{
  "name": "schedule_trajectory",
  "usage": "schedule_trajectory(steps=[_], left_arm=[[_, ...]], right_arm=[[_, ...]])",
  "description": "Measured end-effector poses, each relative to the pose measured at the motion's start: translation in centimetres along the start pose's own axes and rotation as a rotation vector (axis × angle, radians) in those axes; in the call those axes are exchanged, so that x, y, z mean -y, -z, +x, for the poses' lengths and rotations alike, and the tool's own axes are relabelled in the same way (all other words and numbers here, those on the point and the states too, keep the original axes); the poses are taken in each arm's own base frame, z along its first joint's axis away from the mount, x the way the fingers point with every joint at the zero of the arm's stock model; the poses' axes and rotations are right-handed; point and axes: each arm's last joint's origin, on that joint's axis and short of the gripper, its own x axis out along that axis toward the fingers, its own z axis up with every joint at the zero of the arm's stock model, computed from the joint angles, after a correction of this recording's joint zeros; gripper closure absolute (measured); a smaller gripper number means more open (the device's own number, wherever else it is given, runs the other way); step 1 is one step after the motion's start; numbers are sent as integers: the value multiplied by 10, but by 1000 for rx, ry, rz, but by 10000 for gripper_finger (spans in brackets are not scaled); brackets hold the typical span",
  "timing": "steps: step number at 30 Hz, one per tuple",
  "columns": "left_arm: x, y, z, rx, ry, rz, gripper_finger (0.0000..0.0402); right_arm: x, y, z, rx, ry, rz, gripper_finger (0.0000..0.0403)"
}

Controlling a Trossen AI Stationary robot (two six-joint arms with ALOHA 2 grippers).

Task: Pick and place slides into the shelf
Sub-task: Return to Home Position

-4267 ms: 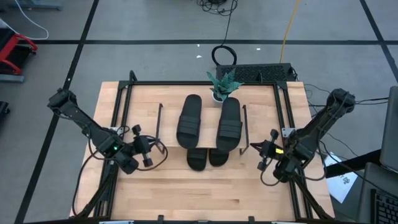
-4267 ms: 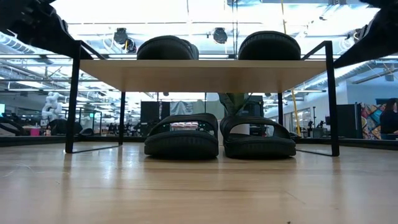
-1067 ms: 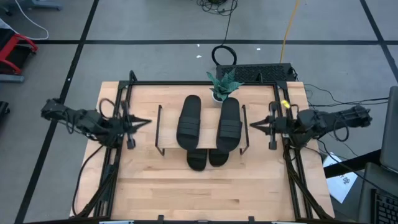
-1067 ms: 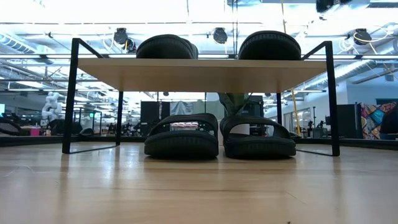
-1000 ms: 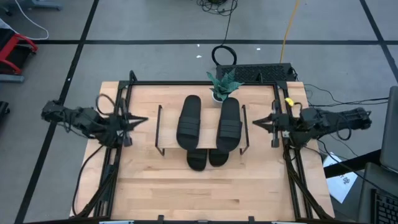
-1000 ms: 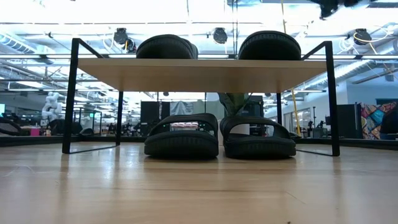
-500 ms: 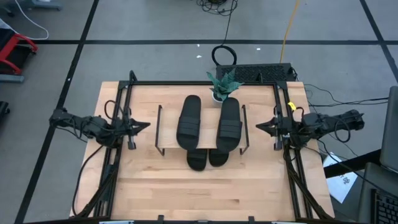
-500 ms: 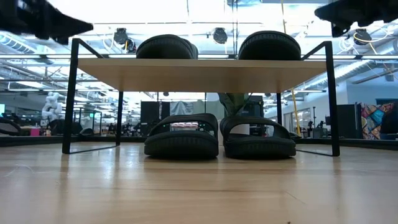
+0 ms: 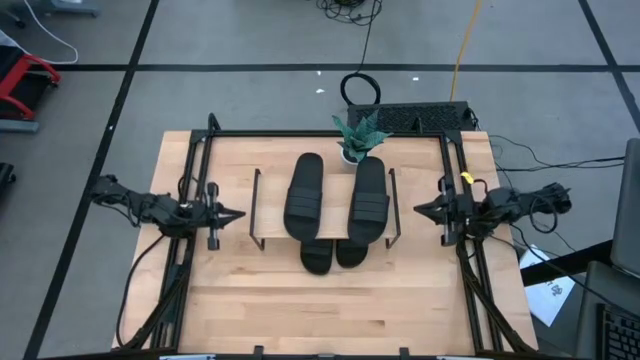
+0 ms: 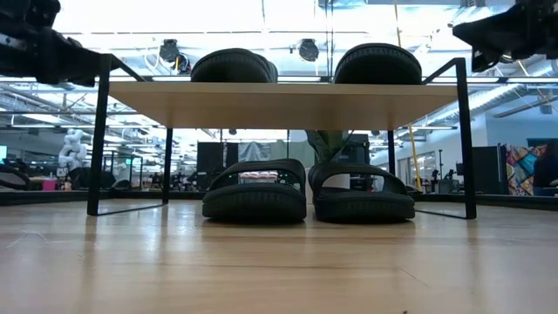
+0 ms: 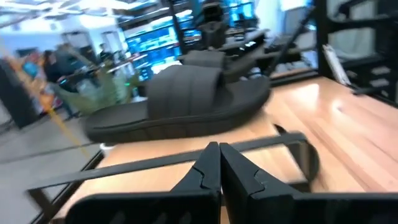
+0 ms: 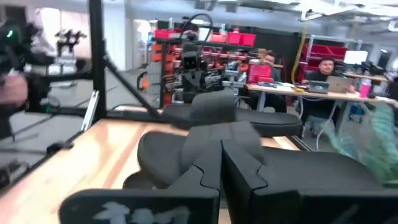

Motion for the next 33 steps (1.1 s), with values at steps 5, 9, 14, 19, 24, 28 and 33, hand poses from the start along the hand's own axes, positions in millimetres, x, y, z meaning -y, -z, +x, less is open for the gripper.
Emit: schedule_trajectory(steps=[5, 9, 14, 19, 24, 28, 33], left_arm=[[4, 5, 1, 3, 64, 64, 402], [4, 6, 1, -6, 69, 83, 402], [4, 7, 1, -12, 70, 87, 402], [4, 7, 1, -19, 71, 75, 402], [4, 7, 1, -20, 72, 71, 402], [4, 7, 1, -21, 75, 53, 401], [6, 7, 1, -14, 115, 39, 401]], right_arm=[[-3, 13, 3, -19, -8, -31, 403], [-5, 19, 5, -36, -44, -20, 403], [-6, 24, 6, -45, -52, -4, 403], [-6, 32, 7, -64, -4, -4, 403], [-6, 38, 9, -83, -4, -2, 403], [-7, 38, 9, -84, -3, 15, 403], [-6, 42, 8, -118, 9, 6, 403]])
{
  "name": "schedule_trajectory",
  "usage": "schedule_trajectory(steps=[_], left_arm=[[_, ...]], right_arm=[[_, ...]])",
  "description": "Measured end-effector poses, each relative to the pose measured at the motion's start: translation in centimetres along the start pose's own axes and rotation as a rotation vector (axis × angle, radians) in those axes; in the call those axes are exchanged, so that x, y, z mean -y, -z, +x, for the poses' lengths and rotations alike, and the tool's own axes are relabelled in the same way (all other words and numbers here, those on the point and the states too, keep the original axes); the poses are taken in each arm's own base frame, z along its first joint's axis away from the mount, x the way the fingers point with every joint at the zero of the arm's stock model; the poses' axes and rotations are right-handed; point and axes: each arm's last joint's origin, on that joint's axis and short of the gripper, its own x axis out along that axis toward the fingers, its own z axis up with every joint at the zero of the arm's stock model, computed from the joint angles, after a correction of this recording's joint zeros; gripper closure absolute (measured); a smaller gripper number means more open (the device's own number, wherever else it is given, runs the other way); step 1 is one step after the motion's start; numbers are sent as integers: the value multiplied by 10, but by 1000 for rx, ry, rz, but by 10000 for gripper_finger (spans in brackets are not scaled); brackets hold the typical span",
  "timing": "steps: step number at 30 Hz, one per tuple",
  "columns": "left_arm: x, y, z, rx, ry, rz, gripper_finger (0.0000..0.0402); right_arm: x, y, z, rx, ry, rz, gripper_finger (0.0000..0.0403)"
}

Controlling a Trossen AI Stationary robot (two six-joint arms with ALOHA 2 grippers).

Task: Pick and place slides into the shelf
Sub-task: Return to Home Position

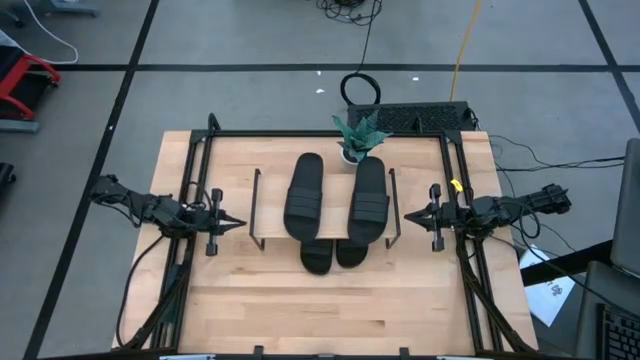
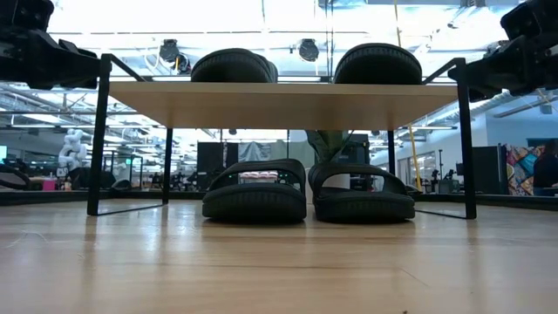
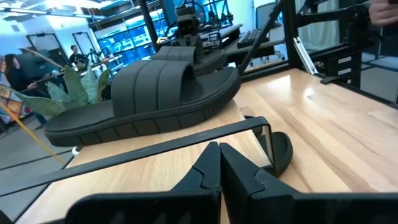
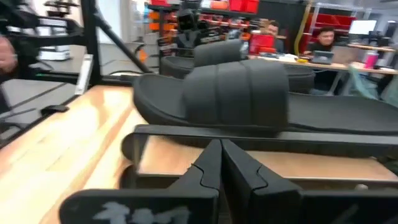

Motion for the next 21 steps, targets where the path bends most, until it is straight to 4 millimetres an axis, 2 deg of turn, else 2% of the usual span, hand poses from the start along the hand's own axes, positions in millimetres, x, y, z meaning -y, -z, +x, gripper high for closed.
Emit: schedule_trajectory(steps=[7, 15, 21], left_arm=[[-1, 0, 0, -7, -28, -92, 398], [-1, 0, 0, -8, -31, -90, 381], [-1, 0, 0, -9, -34, -86, 389]], right_arm=[[0, -1, 0, 14, 15, 25, 403], [0, -2, 0, 15, 9, 50, 403], [0, -3, 0, 24, 10, 53, 403]])
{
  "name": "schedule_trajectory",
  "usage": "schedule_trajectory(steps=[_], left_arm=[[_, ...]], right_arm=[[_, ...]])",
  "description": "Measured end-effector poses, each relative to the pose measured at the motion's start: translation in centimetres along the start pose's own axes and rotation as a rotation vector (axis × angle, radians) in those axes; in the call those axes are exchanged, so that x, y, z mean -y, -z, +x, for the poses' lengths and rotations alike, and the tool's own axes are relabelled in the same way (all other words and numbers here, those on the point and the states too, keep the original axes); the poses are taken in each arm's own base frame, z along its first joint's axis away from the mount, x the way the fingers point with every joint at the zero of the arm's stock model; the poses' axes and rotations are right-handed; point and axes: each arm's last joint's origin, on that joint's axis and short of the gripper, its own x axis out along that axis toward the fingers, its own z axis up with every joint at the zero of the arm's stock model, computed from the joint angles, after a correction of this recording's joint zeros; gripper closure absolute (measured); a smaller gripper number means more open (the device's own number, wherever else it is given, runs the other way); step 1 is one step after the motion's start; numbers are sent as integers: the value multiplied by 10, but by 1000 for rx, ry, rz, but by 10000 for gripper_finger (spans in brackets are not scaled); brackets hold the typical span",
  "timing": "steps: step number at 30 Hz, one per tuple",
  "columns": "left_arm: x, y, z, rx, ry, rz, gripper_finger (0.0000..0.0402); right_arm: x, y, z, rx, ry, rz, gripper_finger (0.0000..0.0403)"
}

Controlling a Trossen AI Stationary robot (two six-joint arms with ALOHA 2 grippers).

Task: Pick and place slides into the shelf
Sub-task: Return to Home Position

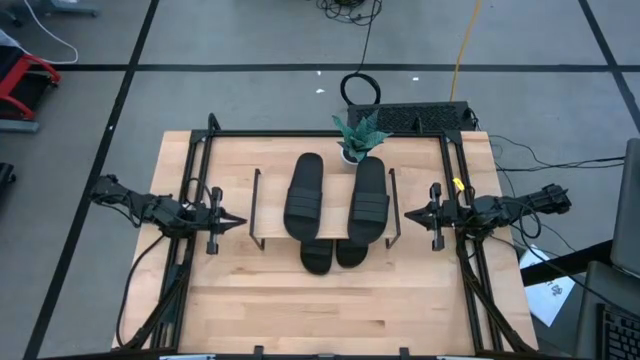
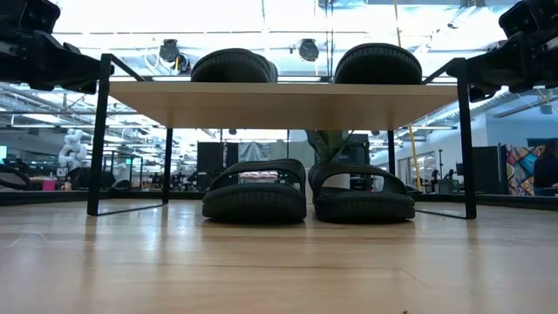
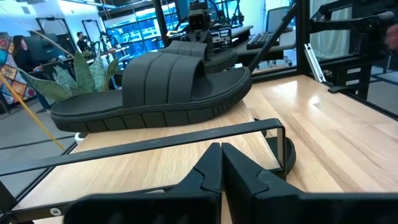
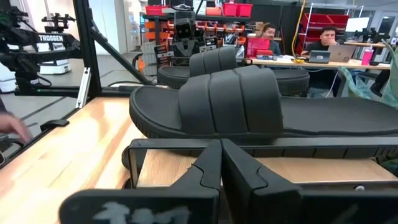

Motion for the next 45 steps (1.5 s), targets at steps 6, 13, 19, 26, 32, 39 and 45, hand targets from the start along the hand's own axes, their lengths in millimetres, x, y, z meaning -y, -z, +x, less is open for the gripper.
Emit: schedule_trajectory(steps=[6, 13, 19, 26, 32, 39, 45], left_arm=[[0, 0, 0, 0, 0, -4, 399], [0, 0, 0, 0, 0, -6, 379], [0, 0, 0, 0, 0, -6, 374], [0, 0, 0, 0, 0, -6, 388], [0, 0, 0, 0, 0, -6, 400], [0, 0, 0, 0, 0, -6, 379], [0, 0, 0, 0, 0, -6, 375]], right_arm=[[0, 0, 0, 0, 0, 0, 403], [0, 0, 0, 0, 0, 0, 403], [0, 0, 0, 0, -1, 0, 403], [0, 0, 0, 0, -1, 0, 403], [0, 0, 0, 0, -1, 0, 403], [0, 0, 0, 0, -1, 0, 403], [0, 0, 0, 0, -1, 1, 403]])
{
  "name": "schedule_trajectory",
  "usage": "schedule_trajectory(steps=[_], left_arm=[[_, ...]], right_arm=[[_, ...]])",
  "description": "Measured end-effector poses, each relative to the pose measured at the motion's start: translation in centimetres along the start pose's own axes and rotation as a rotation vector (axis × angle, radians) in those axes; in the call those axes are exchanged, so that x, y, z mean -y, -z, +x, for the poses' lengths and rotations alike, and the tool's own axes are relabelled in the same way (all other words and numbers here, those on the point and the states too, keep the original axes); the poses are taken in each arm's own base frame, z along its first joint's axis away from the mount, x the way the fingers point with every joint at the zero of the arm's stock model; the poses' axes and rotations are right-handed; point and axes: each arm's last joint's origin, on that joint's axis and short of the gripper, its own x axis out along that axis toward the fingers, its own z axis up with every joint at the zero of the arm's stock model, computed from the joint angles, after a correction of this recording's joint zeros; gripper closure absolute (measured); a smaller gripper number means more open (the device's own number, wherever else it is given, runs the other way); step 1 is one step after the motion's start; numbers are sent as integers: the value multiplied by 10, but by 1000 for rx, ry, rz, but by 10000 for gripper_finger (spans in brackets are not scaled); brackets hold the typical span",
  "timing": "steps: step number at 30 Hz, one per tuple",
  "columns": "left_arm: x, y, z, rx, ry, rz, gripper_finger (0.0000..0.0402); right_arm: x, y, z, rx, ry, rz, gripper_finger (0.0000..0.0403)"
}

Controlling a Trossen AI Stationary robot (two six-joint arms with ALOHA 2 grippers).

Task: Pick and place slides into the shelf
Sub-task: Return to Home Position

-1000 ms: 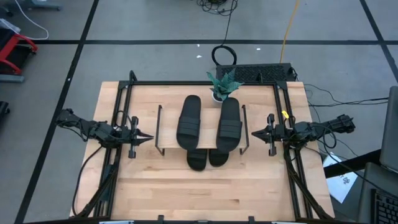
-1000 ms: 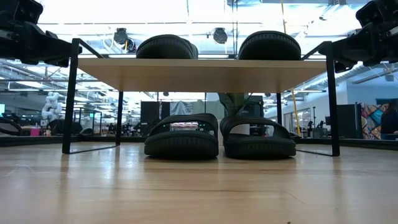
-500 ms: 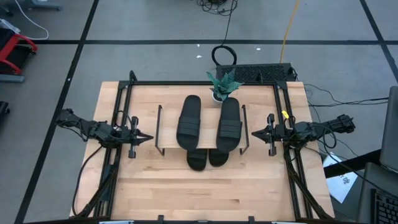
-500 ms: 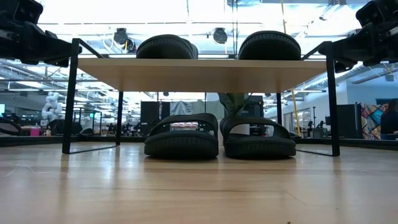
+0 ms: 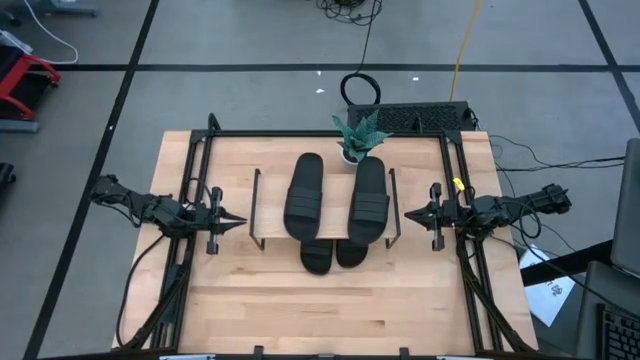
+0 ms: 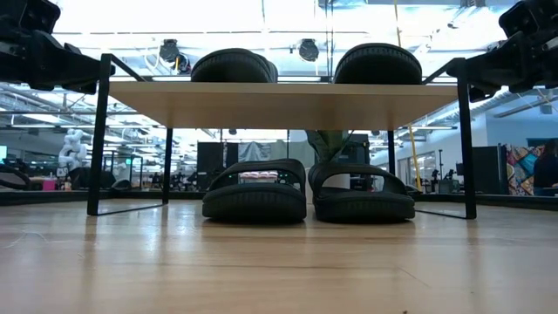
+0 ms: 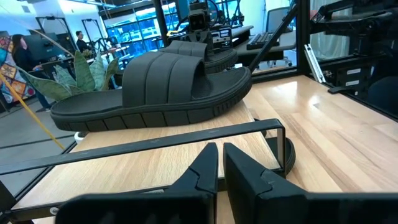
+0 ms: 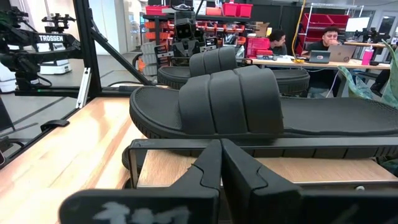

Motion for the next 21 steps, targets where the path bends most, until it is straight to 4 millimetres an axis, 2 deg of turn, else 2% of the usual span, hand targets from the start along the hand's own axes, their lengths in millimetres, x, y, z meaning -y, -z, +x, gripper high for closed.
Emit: schedule_trajectory(steps=[11, 21], left_arm=[[0, 0, 0, 0, 0, 0, 400], [0, 0, 0, 0, 0, 0, 375]], right_arm=[[0, 0, 0, 0, 0, 0, 403], [0, 0, 0, 0, 0, 0, 403]])
